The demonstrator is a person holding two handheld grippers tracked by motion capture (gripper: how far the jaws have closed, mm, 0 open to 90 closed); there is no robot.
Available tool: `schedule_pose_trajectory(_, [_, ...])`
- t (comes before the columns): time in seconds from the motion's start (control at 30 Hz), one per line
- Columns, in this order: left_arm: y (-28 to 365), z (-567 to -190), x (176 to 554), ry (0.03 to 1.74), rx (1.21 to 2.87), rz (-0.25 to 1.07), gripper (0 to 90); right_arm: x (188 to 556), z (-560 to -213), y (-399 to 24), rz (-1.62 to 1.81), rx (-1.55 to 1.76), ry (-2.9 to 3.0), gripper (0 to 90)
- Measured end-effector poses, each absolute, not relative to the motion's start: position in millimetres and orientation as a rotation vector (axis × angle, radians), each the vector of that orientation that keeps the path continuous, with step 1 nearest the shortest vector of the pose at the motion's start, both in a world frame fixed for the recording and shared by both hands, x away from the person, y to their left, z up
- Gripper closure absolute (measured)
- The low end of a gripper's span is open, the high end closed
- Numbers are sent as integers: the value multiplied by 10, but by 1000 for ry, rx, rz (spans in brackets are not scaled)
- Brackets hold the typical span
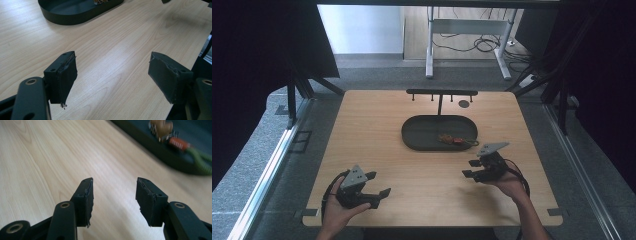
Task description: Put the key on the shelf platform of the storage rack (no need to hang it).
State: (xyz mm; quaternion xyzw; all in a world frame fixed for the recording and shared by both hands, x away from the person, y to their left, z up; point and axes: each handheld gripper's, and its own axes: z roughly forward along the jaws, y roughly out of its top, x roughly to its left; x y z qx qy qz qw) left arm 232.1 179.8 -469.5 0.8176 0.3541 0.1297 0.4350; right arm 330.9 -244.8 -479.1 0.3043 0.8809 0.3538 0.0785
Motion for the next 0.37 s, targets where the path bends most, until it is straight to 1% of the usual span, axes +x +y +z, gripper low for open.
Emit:
schedule_pose_trajectory(0.13, [1779, -4706, 2325, 878, 2042, 321, 231, 3220, -4887, -2533, 1085, 952, 2601, 479])
schedule_pose_trajectory(0.37, [1763, -4714, 2325, 880, 2047, 323, 231, 3167, -4895, -2591, 1102, 968, 2517, 399])
